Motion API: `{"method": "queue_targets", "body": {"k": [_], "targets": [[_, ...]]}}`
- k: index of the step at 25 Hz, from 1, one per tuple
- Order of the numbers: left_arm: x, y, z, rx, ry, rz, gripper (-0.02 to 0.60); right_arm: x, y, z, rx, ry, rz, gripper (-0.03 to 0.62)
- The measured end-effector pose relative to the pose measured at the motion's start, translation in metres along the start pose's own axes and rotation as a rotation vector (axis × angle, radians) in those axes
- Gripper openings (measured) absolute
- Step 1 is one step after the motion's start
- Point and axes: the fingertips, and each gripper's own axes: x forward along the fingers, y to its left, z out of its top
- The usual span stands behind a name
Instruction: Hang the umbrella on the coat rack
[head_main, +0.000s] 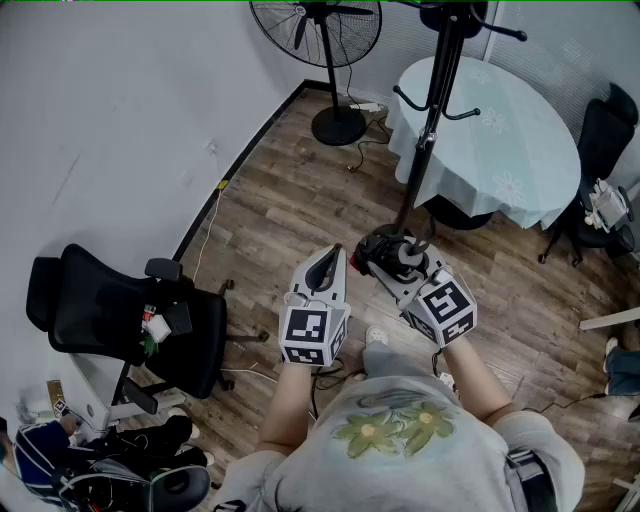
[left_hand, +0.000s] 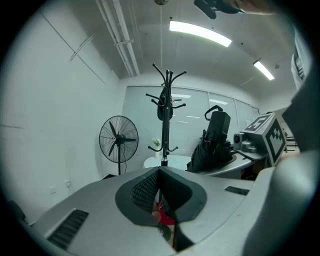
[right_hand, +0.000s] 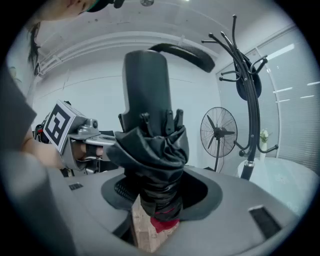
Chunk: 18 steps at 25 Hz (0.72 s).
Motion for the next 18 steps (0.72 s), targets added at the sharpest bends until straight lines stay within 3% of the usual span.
{"method": "queue_targets", "body": {"k": [18], "targets": [[0.070, 0.006, 0.016, 0.029, -0.010, -0.017, 0.003, 0.023, -0.062, 0.009, 0.003, -0.018, 0.007, 0.221]]}}
